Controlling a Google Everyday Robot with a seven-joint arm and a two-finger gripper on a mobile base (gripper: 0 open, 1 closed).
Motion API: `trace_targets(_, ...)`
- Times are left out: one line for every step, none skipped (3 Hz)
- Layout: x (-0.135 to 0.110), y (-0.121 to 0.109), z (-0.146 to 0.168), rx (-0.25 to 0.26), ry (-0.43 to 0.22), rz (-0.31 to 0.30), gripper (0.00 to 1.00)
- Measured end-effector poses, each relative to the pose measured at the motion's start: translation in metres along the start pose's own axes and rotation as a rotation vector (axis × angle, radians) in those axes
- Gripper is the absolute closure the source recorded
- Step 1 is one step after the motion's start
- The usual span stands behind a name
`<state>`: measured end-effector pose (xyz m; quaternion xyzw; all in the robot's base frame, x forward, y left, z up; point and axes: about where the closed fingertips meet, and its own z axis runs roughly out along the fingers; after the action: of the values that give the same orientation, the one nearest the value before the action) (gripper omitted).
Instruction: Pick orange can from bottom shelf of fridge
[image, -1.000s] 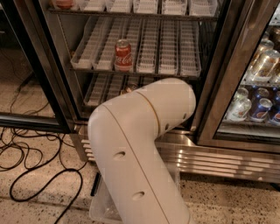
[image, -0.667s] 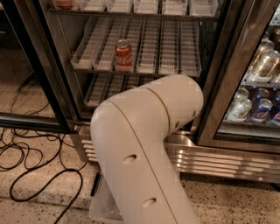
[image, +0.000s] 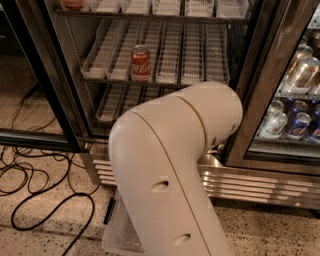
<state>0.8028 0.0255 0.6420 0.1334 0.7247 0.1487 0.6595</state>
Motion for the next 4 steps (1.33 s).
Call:
trace_targets(0.003, -0.007, -0.042, 0.076, 0.058, 0.108, 1.00)
trace_targets(0.011, -0.008, -0.093, 0.159, 0.125, 0.231, 1.00)
trace_targets(0.013, -0.023, -0.101, 0.227, 0.131, 0.260, 1.00)
trace_targets(0.013, -0.034, -0.109, 0.263, 0.144, 0.323, 1.00)
